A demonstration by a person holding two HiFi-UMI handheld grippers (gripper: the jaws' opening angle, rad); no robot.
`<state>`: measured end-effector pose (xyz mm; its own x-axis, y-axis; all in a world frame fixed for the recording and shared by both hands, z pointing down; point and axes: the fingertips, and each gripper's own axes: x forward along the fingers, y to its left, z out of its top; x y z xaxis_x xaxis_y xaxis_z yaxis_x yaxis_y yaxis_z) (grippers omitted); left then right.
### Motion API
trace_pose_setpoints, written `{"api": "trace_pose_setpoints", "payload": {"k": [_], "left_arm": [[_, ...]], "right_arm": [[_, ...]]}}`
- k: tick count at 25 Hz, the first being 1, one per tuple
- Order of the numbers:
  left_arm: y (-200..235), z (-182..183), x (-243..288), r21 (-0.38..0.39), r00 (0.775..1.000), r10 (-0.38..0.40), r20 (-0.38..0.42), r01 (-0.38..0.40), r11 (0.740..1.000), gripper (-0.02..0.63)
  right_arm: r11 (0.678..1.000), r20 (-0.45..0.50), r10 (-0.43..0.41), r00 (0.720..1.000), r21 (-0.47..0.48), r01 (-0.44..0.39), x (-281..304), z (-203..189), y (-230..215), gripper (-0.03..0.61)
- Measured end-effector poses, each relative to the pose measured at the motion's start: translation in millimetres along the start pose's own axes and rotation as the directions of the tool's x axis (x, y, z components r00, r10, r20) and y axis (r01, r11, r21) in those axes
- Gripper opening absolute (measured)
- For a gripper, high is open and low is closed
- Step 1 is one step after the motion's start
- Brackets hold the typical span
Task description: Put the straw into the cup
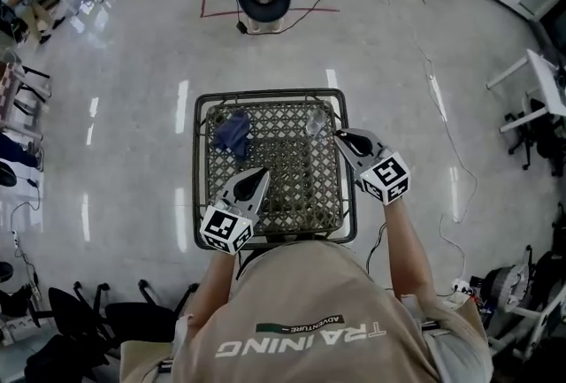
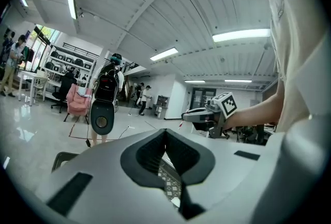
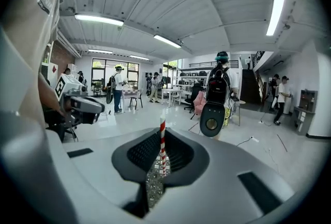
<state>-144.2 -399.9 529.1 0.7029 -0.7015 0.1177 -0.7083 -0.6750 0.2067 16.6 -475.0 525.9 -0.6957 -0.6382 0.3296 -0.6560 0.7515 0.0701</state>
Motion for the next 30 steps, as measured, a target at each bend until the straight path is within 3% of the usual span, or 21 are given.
{"api": "trace_pose_setpoints", "payload": {"k": [12,23,24,26,30], "left_arm": [[-0.3,-9.7,11.9,-0.048,0.986,0.166,-0.028,-0.167,0.985,0.017],[15.8,4.7,-10.2,-0.018,0.974,0.224,-0.035,-0.225,0.974,0.017],[18.1,3.7,-12.6,-0.018,0.973,0.23,-0.036,-0.231,0.973,0.017],[20.1,0.5,-16.3,-0.016,0.97,0.24,-0.04,-0.241,0.97,0.017],[16.4,-1.7,-16.7,-0.026,0.966,0.255,-0.037,-0.256,0.966,0.017]], "right_arm": [[0.996,-0.121,0.092,0.988,0.004,-0.092,87.3,-51.0,-96.3,0.037],[0.99,-0.122,0.129,0.984,0.077,-0.12,127.4,-77.2,-87.6,0.037],[0.99,-0.109,0.125,0.986,0.082,-0.116,129.4,-75.8,-87.6,0.05],[0.99,-0.097,0.12,0.988,0.086,-0.112,130.8,-73.9,-88.4,0.154],[0.988,-0.101,0.133,0.986,0.089,-0.124,123.5,-75.4,-92.4,0.153]]}}
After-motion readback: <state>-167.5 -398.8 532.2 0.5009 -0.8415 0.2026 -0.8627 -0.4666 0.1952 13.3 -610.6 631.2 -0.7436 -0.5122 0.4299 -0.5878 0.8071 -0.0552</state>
